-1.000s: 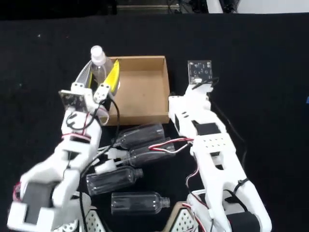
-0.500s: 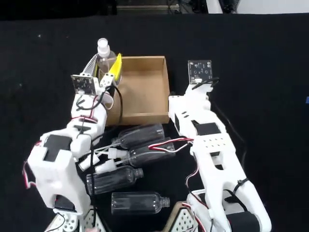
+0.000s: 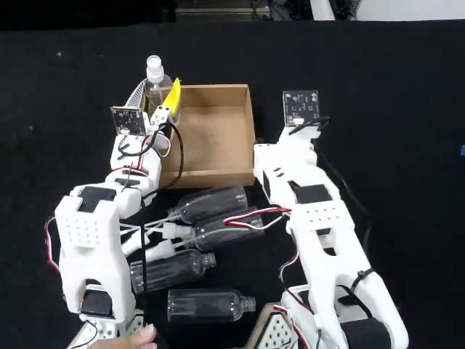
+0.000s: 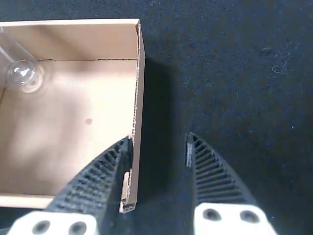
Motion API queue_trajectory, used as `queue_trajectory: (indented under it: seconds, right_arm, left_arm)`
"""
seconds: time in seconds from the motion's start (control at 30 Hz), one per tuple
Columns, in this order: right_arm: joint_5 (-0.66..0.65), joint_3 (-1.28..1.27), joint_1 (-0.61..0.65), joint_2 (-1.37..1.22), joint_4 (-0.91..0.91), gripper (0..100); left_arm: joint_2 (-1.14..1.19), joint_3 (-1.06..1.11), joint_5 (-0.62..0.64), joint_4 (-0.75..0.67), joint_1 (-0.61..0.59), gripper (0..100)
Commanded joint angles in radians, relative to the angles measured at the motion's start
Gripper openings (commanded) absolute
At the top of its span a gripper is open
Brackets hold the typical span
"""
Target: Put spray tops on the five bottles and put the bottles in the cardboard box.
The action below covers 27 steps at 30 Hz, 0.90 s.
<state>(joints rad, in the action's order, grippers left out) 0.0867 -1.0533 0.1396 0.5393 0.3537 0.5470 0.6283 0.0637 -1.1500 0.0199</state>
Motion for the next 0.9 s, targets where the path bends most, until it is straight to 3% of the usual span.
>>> queue_trajectory:
  seconds: [0.0, 0.2, 0.47, 0.87]
  right_arm:
    - [0.002, 0.007, 0.006, 0.001, -0.031, 15.9]
    - [0.002, 0.007, 0.006, 0.001, -0.031, 15.9]
    - [0.002, 0.007, 0.006, 0.001, -0.029, 15.9]
    - [0.002, 0.007, 0.006, 0.001, -0.029, 15.9]
  left_arm:
    - [0.0, -0.067, -0.003, -0.018, -0.01, 3]
    - [0.012, -0.061, -0.006, -0.017, -0.01, 5]
    - [0.012, -0.067, 0.0, 0.074, -0.016, 28]
    - [0.002, -0.067, -0.006, 0.075, -0.018, 37]
